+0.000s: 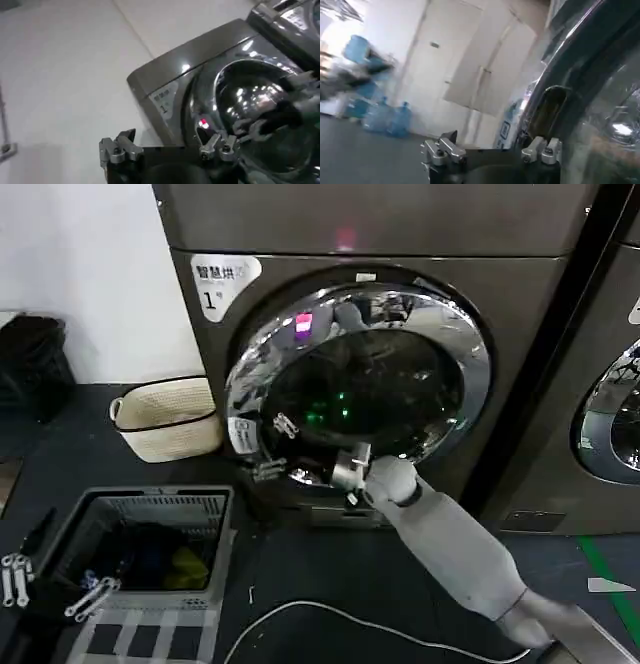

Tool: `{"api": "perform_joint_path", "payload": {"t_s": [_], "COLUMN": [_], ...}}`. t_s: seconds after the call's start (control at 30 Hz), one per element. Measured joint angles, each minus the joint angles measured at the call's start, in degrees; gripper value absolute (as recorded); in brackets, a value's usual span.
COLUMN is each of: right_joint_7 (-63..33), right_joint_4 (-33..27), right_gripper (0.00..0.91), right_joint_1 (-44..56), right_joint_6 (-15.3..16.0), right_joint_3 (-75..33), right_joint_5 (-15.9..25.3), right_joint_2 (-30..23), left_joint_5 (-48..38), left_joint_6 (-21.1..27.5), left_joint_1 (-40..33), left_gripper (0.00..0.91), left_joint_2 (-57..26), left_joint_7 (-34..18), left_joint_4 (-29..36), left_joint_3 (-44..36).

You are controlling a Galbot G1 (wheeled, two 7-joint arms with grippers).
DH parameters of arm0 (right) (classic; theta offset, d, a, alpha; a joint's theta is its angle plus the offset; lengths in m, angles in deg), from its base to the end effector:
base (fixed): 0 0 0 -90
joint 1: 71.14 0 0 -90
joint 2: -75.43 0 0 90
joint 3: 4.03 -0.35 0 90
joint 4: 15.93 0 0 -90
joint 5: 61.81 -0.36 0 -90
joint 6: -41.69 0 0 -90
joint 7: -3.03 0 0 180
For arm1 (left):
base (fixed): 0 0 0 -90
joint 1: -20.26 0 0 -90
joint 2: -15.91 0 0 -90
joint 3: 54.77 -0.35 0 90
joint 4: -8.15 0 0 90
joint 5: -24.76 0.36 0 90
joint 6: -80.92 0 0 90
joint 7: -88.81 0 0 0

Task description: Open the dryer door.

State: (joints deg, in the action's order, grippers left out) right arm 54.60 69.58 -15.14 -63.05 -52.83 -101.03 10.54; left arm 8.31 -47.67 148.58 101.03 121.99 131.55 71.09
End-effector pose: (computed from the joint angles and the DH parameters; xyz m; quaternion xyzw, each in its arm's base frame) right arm 0.4715 0.0536 -0.2161 -0.6698 0.7172 -0.0325 0.1897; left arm 0.1066 0.1883 -0.2580 0.0794 0.9309 0.2326 0.2703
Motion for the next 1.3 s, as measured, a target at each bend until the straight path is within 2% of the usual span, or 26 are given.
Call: {"api": "perform_joint_path", "payload": {"t_s": [0.23, 0.5, 0.93, 1.1, 1.3], "right_joint_7": [9.1, 19.4, 29.3, 30.3, 31.4], "right_joint_4": [3.7, 8.2, 15.5, 17.8, 20.0], "right_gripper": [0.907, 0.907, 0.907, 0.907, 0.907], "right_joint_1": [2.1, 5.0, 15.0, 21.3, 31.5], "right_joint_6": [0.4, 1.6, 2.2, 2.0, 1.2], "right_joint_3": [-1.8, -4.7, -14.9, -22.3, -34.3], "right_joint_5": [-5.1, -9.0, -10.2, -10.3, -10.5], "right_joint_2": [4.2, 9.4, 18.0, 20.9, 21.8], "left_joint_5": [0.5, 1.2, 5.2, 6.7, 7.2], "left_joint_6": [2.5, 9.7, 16.3, 17.4, 17.7], "left_joint_1": [-3.9, -9.1, -23.5, -28.6, -33.0], "left_gripper": [0.907, 0.907, 0.907, 0.907, 0.907], "left_joint_2": [-4.0, -8.4, -15.0, -16.8, -18.0], "left_joint_7": [-0.6, -4.3, -6.5, -6.2, -4.9], "left_joint_4": [-4.1, -6.6, -13.5, -16.9, -19.7], "left_joint_3": [-2.2, -5.5, -16.1, -21.6, -28.4]}}
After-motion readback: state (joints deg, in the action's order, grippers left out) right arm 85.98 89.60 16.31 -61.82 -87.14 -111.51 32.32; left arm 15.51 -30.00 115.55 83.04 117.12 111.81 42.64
